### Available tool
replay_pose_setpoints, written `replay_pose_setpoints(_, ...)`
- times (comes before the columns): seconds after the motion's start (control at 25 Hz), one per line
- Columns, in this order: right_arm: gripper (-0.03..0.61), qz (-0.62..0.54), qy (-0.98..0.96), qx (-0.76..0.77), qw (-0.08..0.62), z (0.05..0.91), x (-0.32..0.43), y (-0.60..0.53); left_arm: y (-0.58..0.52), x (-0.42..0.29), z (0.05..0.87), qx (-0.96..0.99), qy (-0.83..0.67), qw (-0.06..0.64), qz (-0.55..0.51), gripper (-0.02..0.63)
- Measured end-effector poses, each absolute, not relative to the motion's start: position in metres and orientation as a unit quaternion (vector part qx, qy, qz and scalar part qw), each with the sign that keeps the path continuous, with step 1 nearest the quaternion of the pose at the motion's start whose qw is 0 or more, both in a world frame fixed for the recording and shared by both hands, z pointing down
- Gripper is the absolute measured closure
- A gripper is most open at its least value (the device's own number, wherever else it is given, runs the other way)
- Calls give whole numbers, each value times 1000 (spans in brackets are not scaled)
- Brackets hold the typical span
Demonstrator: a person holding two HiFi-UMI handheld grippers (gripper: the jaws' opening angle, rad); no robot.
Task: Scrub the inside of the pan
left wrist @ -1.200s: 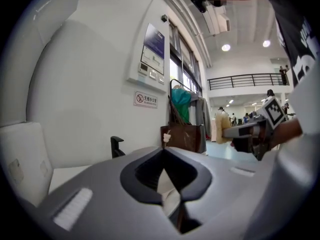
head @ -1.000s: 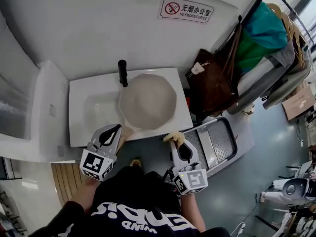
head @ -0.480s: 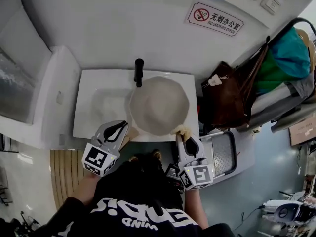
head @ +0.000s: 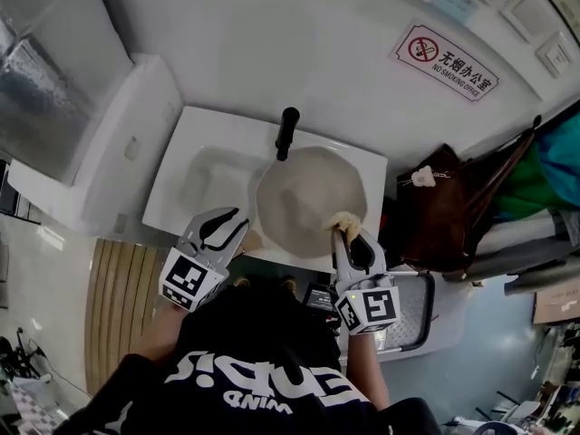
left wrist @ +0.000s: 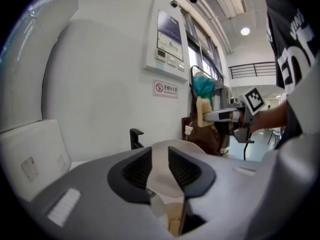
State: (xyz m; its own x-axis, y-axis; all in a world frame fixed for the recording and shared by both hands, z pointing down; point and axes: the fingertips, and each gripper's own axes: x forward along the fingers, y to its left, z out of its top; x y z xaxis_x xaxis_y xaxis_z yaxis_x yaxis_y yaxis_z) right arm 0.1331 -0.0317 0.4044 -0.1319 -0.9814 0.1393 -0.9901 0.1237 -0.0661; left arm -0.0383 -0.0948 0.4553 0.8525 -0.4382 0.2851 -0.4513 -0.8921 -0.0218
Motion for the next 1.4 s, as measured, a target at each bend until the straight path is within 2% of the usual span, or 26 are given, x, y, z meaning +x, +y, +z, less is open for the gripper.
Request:
replay_pose_setpoints(0.28, 503, 74, -764, 640, 31, 408, 141, -41, -91, -35, 487, 953, -222, 51, 202, 490)
replay_pose_setpoints(0.92, 503, 79, -786, 611, 49, 422, 139, -44, -53, -33, 608, 911, -146, 76, 377, 456)
replay_pose_setpoints(1.2, 503, 79, -786, 611, 54, 422, 149, -39, -48, -27, 645, 897, -137, 77, 413, 430)
replay_pose_setpoints(1.4, 503, 82, -787, 609, 56, 425, 149, -39, -50, -25, 662, 893, -137, 102, 417, 426)
